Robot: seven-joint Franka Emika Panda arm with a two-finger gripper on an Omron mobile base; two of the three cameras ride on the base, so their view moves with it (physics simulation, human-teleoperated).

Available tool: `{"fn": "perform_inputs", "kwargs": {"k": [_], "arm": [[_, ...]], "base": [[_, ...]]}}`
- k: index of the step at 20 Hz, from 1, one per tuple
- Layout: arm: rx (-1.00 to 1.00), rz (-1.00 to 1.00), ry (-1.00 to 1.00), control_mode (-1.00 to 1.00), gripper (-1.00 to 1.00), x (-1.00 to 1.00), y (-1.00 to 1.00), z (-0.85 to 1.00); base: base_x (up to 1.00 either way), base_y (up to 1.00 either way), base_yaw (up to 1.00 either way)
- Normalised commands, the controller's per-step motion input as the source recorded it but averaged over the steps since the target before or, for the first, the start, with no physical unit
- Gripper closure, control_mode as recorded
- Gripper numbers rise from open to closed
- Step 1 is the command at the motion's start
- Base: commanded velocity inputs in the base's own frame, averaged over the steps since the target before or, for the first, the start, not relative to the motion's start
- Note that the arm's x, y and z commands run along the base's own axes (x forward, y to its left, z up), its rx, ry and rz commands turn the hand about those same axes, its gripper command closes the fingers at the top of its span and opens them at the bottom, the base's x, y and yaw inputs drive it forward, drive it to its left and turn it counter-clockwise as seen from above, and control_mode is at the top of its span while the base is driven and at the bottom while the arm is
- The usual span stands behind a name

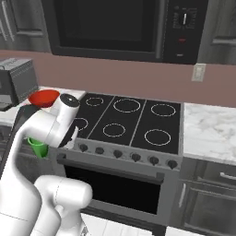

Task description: Pick the cup and bowl from the counter and place them on the counter next to the sink.

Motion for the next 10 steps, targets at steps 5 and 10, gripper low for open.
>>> {"fn": "perform_inputs", "kwargs": {"k": [5,10], "arm": [[0.00,0.00,0.00,1.00,1.00,0.00,0.00,0.00],[0.00,0.00,0.00,1.00,1.00,0.00,0.00,0.00]], "base": [[-0.03,0.00,0.69],[-0.14,-0.14,0.71]]}}
